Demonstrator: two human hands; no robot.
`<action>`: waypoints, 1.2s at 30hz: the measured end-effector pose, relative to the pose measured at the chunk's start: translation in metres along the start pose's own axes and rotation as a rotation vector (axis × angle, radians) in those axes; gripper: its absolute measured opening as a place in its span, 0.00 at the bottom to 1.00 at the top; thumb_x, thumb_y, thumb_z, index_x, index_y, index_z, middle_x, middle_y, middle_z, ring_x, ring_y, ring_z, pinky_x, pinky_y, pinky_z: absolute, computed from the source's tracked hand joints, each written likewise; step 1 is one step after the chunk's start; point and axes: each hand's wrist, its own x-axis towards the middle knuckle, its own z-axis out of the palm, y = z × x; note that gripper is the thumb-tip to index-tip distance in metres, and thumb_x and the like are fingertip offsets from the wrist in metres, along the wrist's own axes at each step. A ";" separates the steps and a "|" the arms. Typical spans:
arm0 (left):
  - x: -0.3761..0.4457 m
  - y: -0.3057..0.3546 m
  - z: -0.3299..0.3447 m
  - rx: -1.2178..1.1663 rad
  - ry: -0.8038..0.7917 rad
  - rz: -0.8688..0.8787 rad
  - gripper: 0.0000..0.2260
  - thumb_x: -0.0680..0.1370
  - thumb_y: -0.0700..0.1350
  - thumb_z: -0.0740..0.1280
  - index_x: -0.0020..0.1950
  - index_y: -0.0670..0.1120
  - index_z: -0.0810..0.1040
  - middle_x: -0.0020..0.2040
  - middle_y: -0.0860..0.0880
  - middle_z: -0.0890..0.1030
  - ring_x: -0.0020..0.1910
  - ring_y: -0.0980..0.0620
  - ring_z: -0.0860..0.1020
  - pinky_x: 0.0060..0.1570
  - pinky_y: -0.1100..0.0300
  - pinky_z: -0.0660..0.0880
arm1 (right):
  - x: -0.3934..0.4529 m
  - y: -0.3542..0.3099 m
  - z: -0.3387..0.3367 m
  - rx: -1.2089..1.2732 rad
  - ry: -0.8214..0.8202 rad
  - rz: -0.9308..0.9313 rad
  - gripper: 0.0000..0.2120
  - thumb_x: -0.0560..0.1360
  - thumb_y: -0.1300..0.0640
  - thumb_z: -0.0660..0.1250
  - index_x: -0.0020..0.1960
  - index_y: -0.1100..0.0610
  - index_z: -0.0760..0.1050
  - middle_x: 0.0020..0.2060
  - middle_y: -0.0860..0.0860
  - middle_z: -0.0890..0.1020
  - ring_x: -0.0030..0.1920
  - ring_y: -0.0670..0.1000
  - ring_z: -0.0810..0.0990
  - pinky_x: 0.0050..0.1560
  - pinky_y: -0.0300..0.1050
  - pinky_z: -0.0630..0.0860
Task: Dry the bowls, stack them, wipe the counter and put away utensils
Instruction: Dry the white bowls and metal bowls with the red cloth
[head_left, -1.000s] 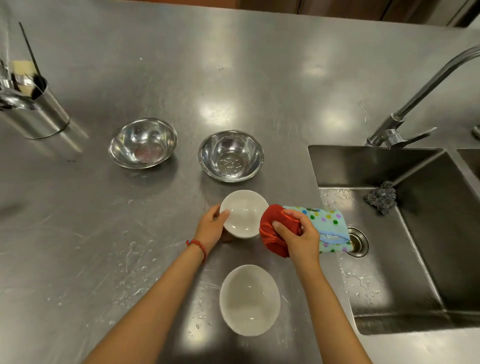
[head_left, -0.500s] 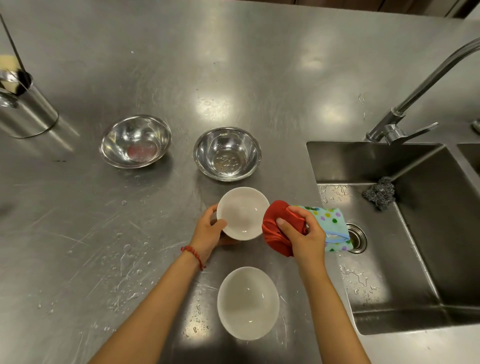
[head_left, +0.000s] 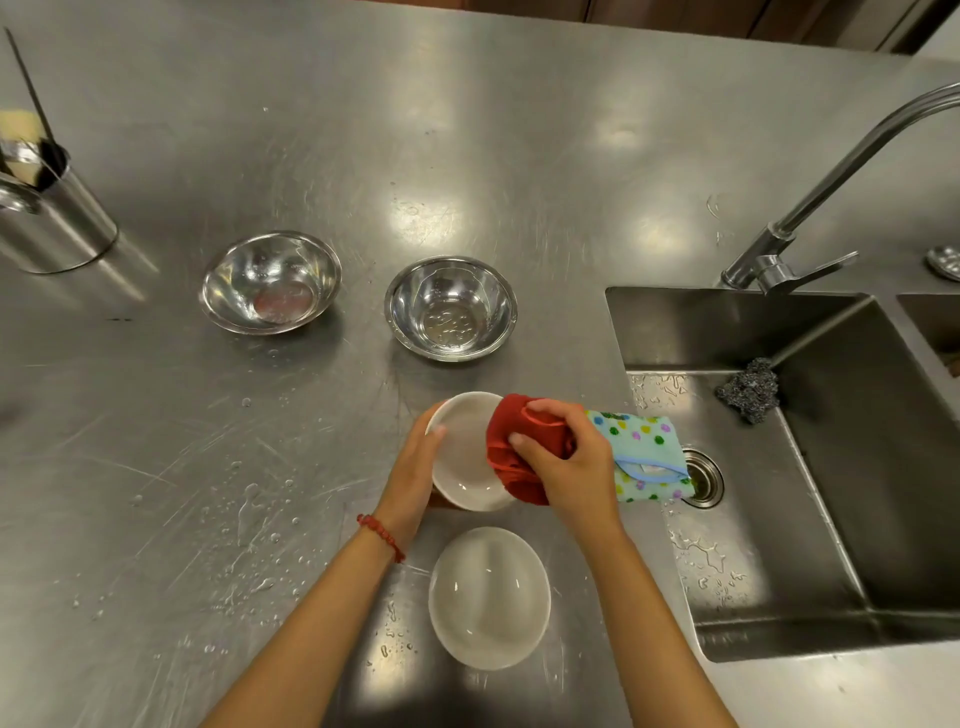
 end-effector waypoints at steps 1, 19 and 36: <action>-0.002 0.001 0.002 0.034 0.005 0.057 0.12 0.74 0.53 0.55 0.55 0.60 0.73 0.56 0.57 0.77 0.54 0.61 0.75 0.48 0.70 0.73 | 0.000 0.000 0.006 -0.078 -0.027 -0.020 0.16 0.67 0.62 0.73 0.46 0.43 0.74 0.44 0.41 0.79 0.44 0.37 0.77 0.41 0.24 0.70; -0.016 0.014 0.018 0.115 0.028 0.187 0.13 0.74 0.46 0.54 0.53 0.58 0.73 0.53 0.58 0.77 0.51 0.69 0.75 0.47 0.77 0.69 | -0.008 -0.004 0.045 -0.117 -0.038 0.078 0.16 0.66 0.63 0.73 0.47 0.46 0.74 0.42 0.36 0.74 0.43 0.30 0.74 0.42 0.19 0.68; -0.027 0.005 0.020 0.077 0.088 0.176 0.12 0.76 0.49 0.53 0.52 0.57 0.74 0.52 0.58 0.78 0.49 0.68 0.76 0.46 0.76 0.70 | -0.013 -0.013 0.022 -0.213 -0.361 0.004 0.13 0.66 0.66 0.72 0.50 0.56 0.79 0.42 0.43 0.79 0.45 0.37 0.77 0.49 0.29 0.72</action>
